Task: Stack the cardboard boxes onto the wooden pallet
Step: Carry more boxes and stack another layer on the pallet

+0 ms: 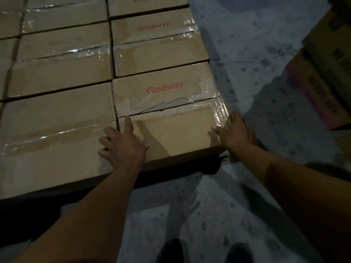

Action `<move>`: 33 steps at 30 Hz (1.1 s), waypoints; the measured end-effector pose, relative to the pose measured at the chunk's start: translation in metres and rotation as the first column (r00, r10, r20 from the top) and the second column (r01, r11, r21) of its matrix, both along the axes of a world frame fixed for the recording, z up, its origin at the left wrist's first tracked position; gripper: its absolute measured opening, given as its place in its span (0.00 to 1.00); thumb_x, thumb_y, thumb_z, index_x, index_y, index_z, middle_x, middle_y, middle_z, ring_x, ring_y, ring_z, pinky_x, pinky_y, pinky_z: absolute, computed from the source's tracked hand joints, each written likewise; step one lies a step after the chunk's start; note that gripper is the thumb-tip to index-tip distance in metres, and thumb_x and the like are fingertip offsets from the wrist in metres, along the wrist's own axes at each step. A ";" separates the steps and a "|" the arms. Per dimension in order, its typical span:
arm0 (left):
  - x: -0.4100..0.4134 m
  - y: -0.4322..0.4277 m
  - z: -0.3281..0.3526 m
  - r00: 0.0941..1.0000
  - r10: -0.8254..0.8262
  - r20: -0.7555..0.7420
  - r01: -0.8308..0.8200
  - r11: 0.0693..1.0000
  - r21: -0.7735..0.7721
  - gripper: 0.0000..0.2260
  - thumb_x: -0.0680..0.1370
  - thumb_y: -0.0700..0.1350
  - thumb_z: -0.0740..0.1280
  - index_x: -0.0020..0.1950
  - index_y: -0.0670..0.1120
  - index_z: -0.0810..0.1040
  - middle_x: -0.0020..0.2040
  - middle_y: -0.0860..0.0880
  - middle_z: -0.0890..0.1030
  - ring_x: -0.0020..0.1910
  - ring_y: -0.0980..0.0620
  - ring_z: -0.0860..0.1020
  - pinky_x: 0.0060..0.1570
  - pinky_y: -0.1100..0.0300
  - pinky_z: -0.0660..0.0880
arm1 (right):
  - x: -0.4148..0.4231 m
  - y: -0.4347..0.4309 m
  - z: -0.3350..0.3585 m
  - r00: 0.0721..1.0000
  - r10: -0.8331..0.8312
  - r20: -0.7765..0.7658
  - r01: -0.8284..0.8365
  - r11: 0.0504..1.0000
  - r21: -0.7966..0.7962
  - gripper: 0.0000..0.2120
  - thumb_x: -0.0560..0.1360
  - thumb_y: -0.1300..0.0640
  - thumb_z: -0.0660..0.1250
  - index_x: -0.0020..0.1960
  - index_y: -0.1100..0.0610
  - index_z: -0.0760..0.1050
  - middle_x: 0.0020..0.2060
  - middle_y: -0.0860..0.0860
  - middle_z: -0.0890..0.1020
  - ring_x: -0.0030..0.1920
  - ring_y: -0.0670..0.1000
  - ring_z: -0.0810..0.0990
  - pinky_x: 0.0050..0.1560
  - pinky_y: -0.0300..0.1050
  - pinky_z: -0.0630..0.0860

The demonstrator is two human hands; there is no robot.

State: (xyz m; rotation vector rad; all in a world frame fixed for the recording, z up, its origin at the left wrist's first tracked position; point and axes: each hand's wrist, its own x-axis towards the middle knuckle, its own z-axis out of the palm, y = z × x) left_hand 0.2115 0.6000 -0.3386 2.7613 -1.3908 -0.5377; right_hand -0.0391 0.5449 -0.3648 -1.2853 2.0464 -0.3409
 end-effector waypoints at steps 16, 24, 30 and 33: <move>-0.085 -0.060 0.435 0.852 -0.519 -0.067 0.438 0.778 -0.451 0.24 0.81 0.58 0.64 0.73 0.46 0.73 0.69 0.45 0.77 0.68 0.45 0.74 0.63 0.55 0.70 | -0.117 0.041 0.479 0.978 -0.139 -0.152 0.072 0.921 -0.383 0.26 0.80 0.41 0.64 0.70 0.57 0.73 0.67 0.57 0.77 0.66 0.59 0.75 0.60 0.47 0.70; -0.188 -0.074 0.601 0.699 -0.695 -0.166 0.441 0.603 -0.665 0.25 0.79 0.56 0.68 0.72 0.42 0.75 0.69 0.42 0.77 0.68 0.42 0.74 0.66 0.49 0.71 | -0.190 0.093 0.637 0.912 -0.400 -0.087 0.302 0.801 -0.517 0.30 0.81 0.37 0.59 0.74 0.55 0.68 0.69 0.56 0.75 0.66 0.60 0.74 0.61 0.51 0.72; -0.277 -0.101 0.667 0.566 -0.816 -0.116 0.532 0.469 -0.705 0.27 0.79 0.57 0.67 0.74 0.44 0.73 0.70 0.43 0.76 0.67 0.42 0.75 0.64 0.50 0.72 | -0.254 0.098 0.688 0.853 -0.522 -0.029 0.400 0.688 -0.606 0.25 0.81 0.40 0.60 0.70 0.55 0.72 0.63 0.56 0.79 0.58 0.57 0.78 0.57 0.53 0.76; -0.319 -0.126 0.684 0.526 -0.843 -0.110 0.548 0.435 -0.714 0.27 0.79 0.58 0.67 0.74 0.45 0.72 0.70 0.43 0.76 0.67 0.42 0.75 0.63 0.50 0.73 | -0.290 0.080 0.705 0.832 -0.555 0.026 0.444 0.635 -0.632 0.21 0.80 0.42 0.63 0.66 0.55 0.74 0.60 0.56 0.80 0.58 0.56 0.78 0.57 0.54 0.76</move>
